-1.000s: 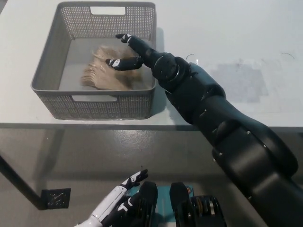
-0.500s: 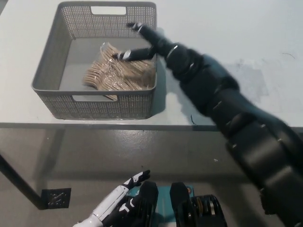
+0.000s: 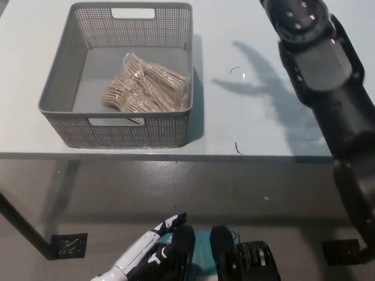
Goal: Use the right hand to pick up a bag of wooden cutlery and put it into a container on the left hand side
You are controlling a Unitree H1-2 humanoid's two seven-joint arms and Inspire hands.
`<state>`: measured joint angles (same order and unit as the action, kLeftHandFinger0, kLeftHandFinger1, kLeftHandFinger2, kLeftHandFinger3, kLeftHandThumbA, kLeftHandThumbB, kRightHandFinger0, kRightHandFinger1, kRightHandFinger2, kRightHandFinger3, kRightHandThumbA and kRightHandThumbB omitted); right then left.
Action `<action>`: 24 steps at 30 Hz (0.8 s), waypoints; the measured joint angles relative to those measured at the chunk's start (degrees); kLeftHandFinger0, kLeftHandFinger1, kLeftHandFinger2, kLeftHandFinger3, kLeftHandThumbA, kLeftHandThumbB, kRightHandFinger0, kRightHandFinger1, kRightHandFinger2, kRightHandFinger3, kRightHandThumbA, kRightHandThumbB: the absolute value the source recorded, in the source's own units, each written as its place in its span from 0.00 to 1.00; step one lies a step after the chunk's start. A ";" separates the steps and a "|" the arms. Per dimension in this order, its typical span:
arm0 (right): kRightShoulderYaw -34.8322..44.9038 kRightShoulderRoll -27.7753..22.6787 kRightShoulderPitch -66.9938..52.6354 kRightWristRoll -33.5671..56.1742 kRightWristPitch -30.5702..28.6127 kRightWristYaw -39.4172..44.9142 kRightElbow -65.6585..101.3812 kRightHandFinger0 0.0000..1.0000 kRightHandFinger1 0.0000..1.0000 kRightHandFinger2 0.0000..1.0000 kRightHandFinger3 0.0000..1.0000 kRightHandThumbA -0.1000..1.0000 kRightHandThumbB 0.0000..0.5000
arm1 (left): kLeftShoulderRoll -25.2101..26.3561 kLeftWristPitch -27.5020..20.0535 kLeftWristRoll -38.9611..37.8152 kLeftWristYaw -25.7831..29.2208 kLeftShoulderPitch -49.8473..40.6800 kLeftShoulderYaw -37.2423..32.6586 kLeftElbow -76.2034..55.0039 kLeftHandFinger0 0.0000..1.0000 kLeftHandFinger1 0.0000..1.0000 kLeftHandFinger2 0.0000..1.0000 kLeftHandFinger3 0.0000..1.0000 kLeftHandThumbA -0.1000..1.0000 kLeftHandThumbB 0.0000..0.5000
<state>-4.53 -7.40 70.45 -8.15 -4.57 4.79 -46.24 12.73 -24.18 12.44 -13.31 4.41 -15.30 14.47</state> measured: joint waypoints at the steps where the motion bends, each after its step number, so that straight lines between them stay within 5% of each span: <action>1: 0.48 -0.08 -1.50 0.37 0.31 0.14 1.73 1.00 1.00 1.00 1.00 0.86 0.86 | 0.00 0.04 0.00 -0.03 -0.03 0.00 0.02 1.00 1.00 1.00 1.00 1.00 0.89; 6: 2.57 -0.72 -9.81 2.42 1.98 0.69 11.11 1.00 1.00 1.00 1.00 0.92 0.68 | -0.02 0.28 -0.01 -0.09 -0.41 0.00 0.14 1.00 1.00 1.00 1.00 1.00 0.84; 9: 3.89 -1.16 -16.97 3.60 2.99 0.96 17.16 1.00 1.00 1.00 1.00 0.84 0.76 | -0.03 0.39 -0.02 -0.11 -0.81 0.01 0.32 1.00 1.00 1.00 1.00 1.00 0.86; 14: 5.52 -1.77 -31.19 5.52 3.53 1.50 27.70 1.00 1.00 1.00 1.00 0.87 0.62 | -0.02 0.52 -0.07 -0.12 -1.49 0.06 0.69 1.00 1.00 1.00 1.00 1.00 0.84; 21: 6.31 -1.50 -53.04 9.00 2.31 2.67 41.86 1.00 1.00 1.00 1.00 0.88 0.71 | -0.08 0.51 -0.56 -0.10 -2.16 0.70 1.38 1.00 1.00 1.00 1.00 1.00 0.87; 24: 6.17 0.19 -63.97 11.48 -0.25 3.47 44.69 1.00 1.00 1.00 1.00 0.87 0.65 | -0.15 0.51 -1.85 -0.08 -2.76 2.32 1.33 1.00 1.00 1.00 1.00 1.00 0.85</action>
<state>1.64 -7.21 6.48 3.33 -4.83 8.26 -1.55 12.58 -23.66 10.59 -13.40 1.65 -12.98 15.80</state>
